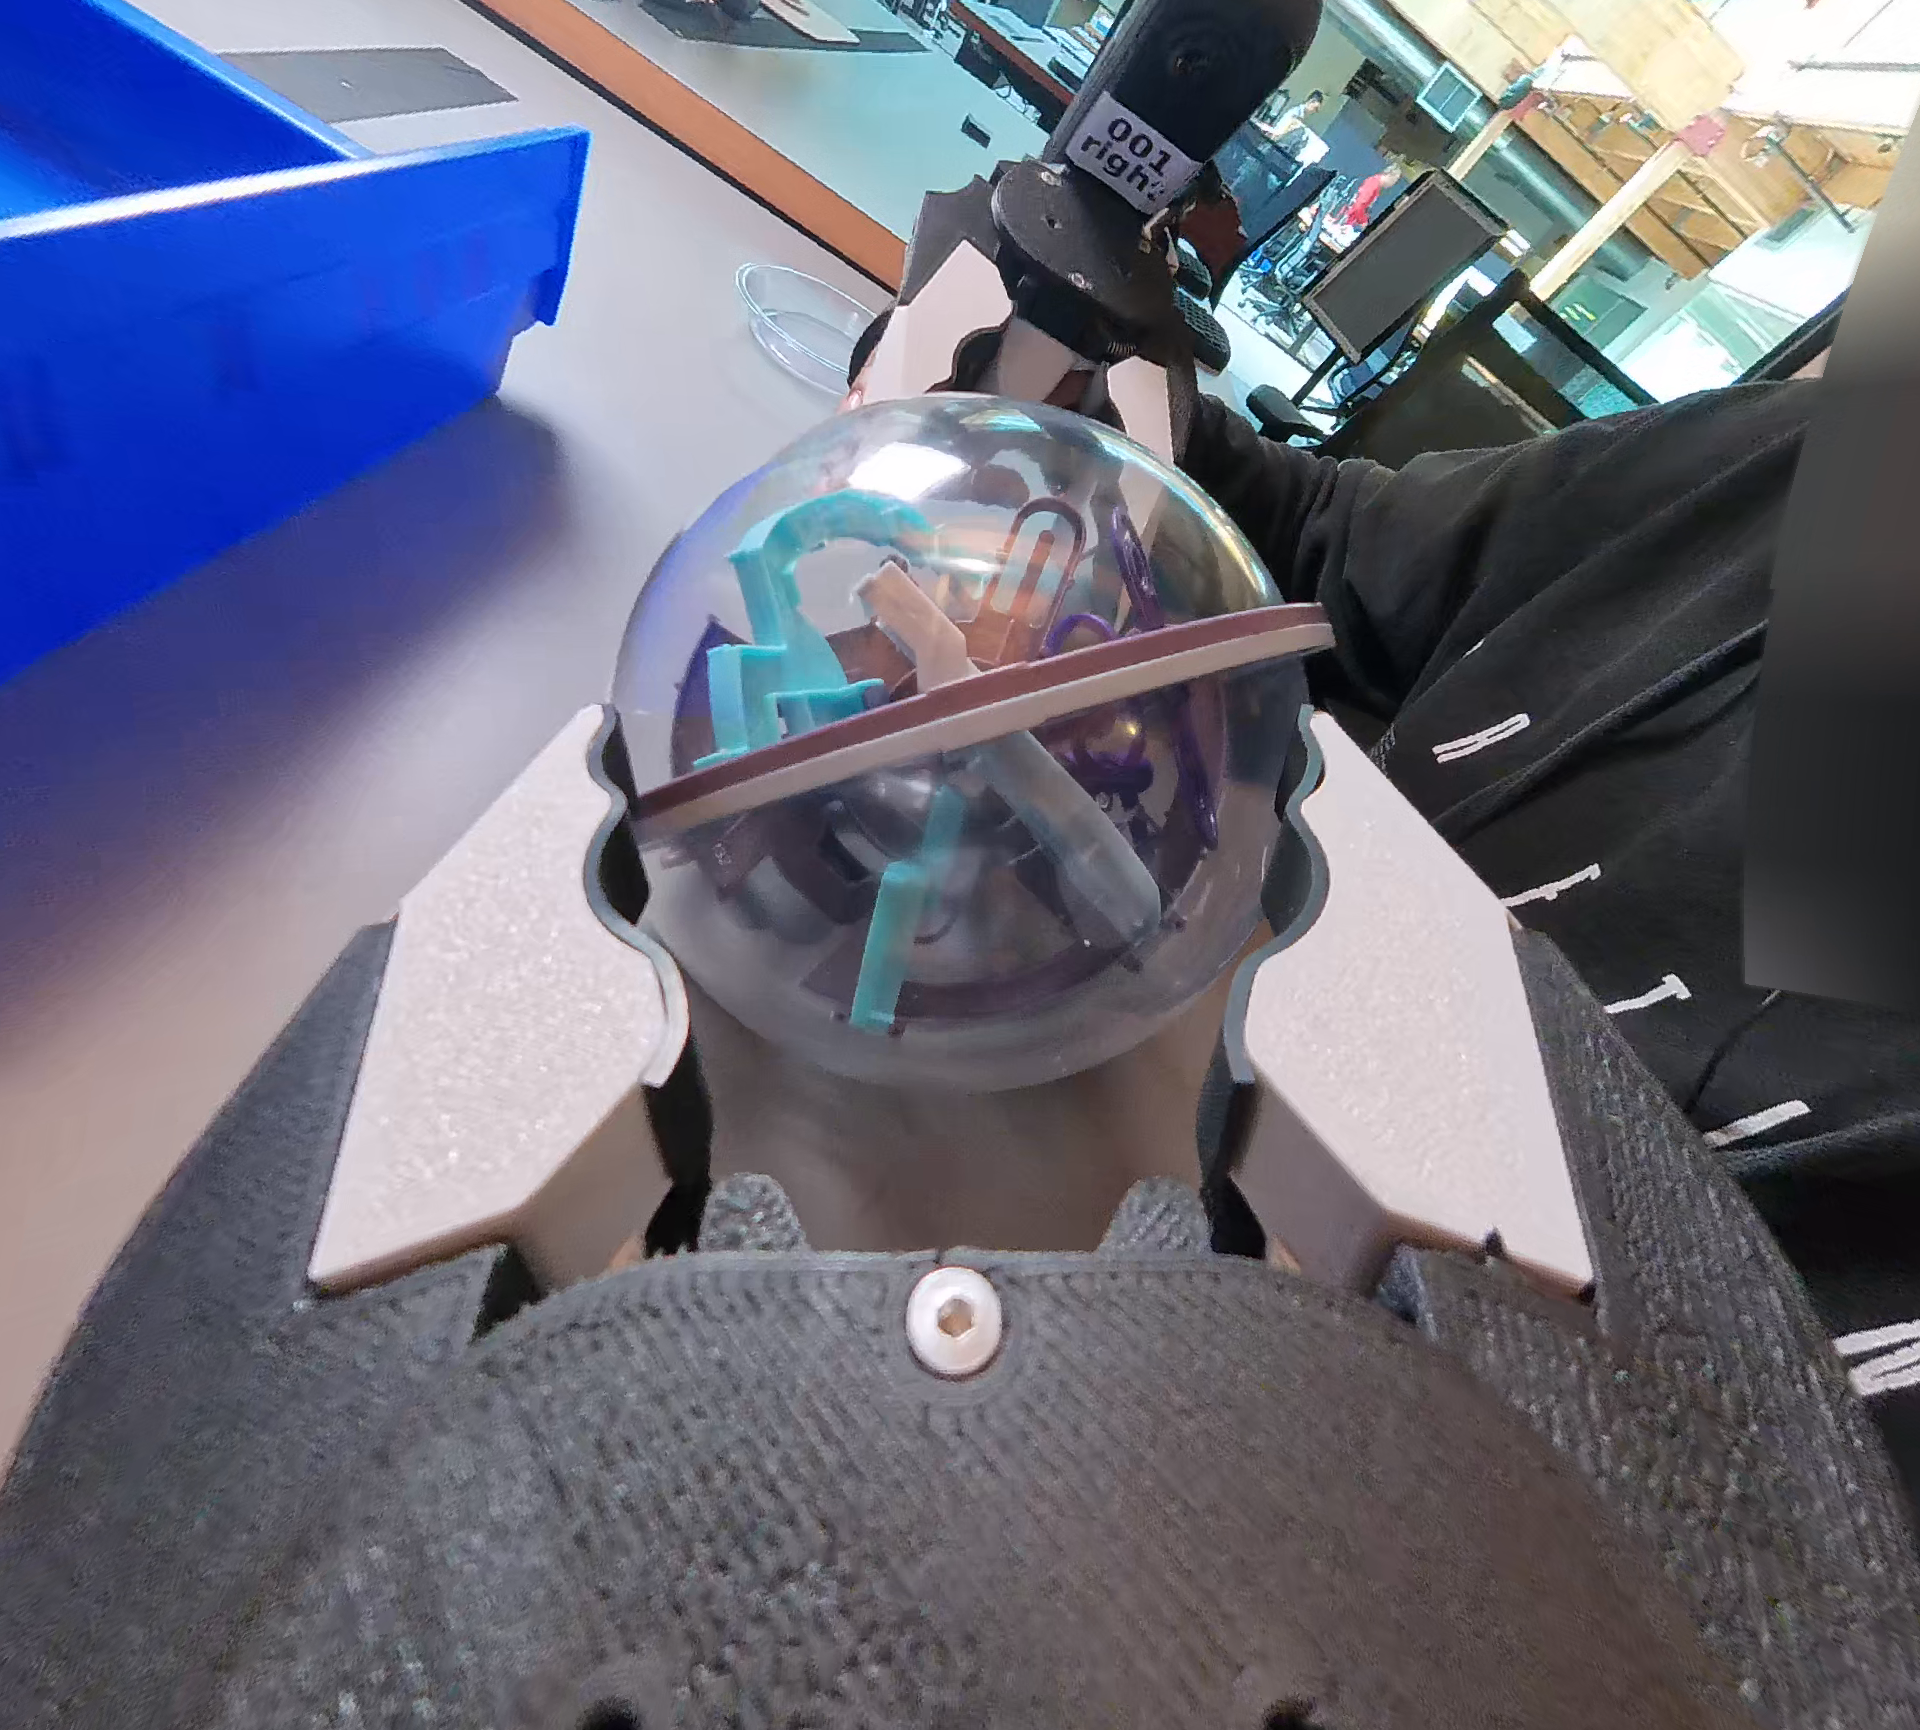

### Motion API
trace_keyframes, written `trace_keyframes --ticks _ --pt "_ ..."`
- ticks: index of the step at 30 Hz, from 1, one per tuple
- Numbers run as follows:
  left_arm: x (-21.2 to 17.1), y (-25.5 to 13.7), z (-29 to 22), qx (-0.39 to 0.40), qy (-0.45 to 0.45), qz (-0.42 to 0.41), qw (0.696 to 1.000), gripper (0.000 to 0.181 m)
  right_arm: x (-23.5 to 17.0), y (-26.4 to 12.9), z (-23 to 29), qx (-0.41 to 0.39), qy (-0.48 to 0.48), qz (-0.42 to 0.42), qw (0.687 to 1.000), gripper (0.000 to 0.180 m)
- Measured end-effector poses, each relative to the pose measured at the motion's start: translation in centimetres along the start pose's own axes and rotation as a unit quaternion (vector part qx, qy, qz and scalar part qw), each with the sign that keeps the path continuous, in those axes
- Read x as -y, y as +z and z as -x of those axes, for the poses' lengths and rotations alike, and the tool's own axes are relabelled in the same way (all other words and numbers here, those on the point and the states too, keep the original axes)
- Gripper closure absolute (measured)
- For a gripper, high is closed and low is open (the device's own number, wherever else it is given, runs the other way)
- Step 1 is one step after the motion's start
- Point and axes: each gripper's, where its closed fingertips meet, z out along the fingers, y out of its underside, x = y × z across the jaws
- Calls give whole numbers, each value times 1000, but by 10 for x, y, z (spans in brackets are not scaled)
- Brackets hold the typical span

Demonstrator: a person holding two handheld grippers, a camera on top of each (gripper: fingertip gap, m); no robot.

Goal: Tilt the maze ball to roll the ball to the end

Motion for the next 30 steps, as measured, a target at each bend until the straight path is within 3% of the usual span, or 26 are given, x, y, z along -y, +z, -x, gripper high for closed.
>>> trace_keyframes --ticks 14,30 --pt "16 3 20 -16 -118 -21 993 62 -3 -1 -10 -11 27 -12 1000 96" --pt "19 4 25 -15 -144 -31 989 63 -3 -1 -12 -5 48 -27 998 96"
